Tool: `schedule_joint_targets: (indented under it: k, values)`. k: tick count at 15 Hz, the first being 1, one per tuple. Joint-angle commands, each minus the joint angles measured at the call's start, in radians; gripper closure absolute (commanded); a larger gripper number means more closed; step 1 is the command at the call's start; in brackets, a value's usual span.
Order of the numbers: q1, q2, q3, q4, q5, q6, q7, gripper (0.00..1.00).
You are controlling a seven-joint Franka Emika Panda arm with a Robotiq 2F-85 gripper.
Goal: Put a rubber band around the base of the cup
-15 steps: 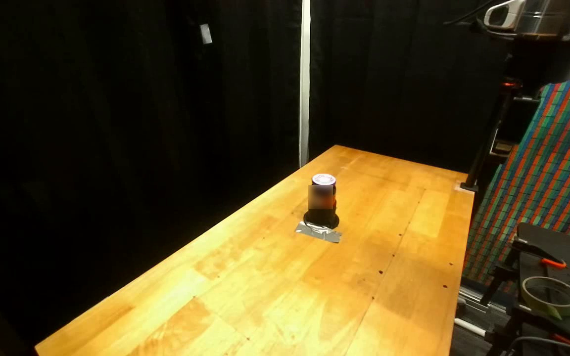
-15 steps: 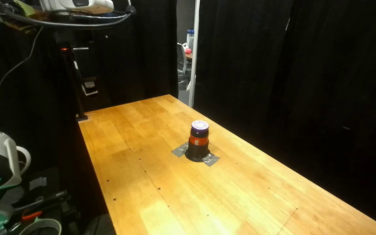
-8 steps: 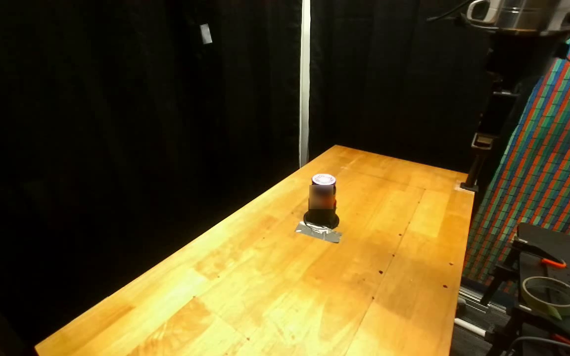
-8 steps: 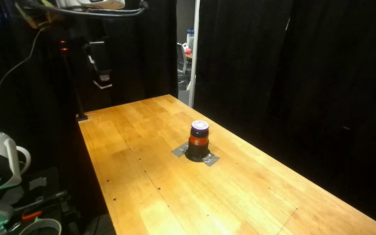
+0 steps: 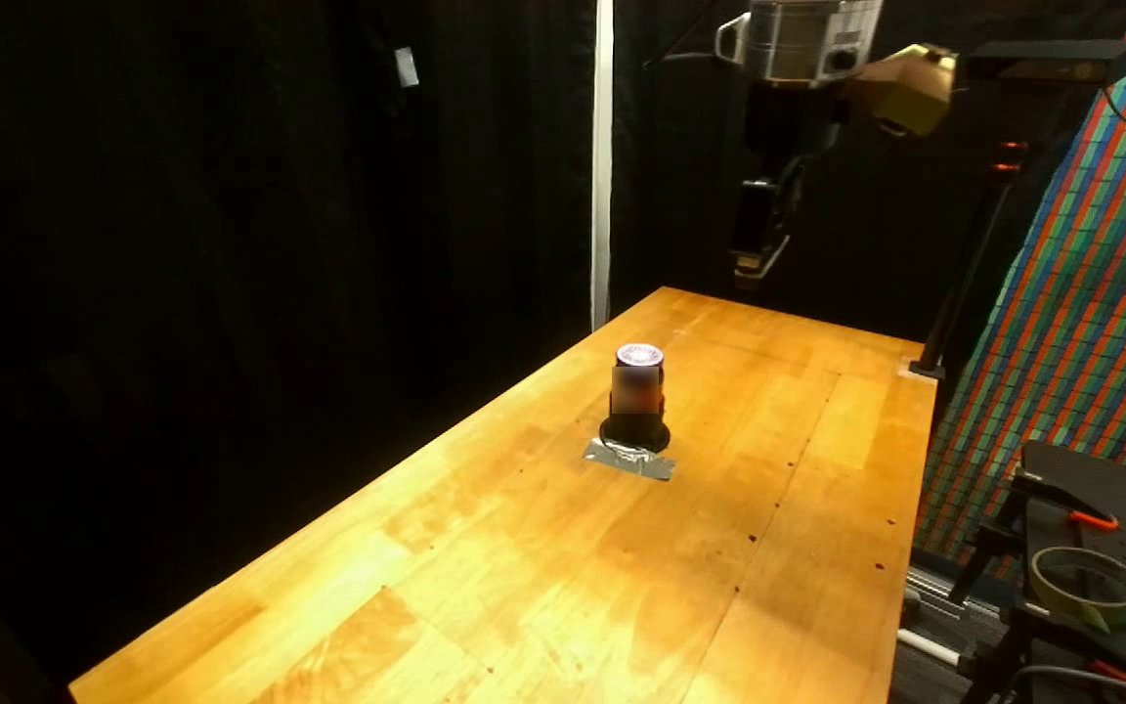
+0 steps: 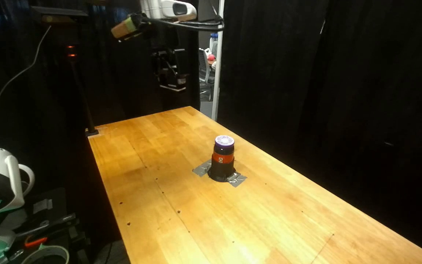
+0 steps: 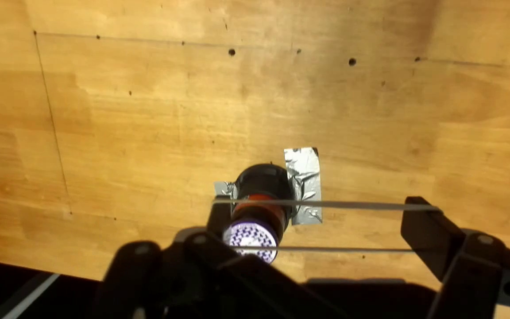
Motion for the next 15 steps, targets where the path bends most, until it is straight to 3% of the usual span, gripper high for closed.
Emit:
schedule_joint_targets:
  k: [1,7,15]
  values:
    - [0.043,0.236,-0.061,0.24,-0.088,0.039,0.053,0.0]
    - [0.075,0.496,-0.182,0.458,-0.021,0.056,-0.014,0.0]
    - [0.071,0.666,-0.234,0.561,0.086,0.083,-0.073,0.0]
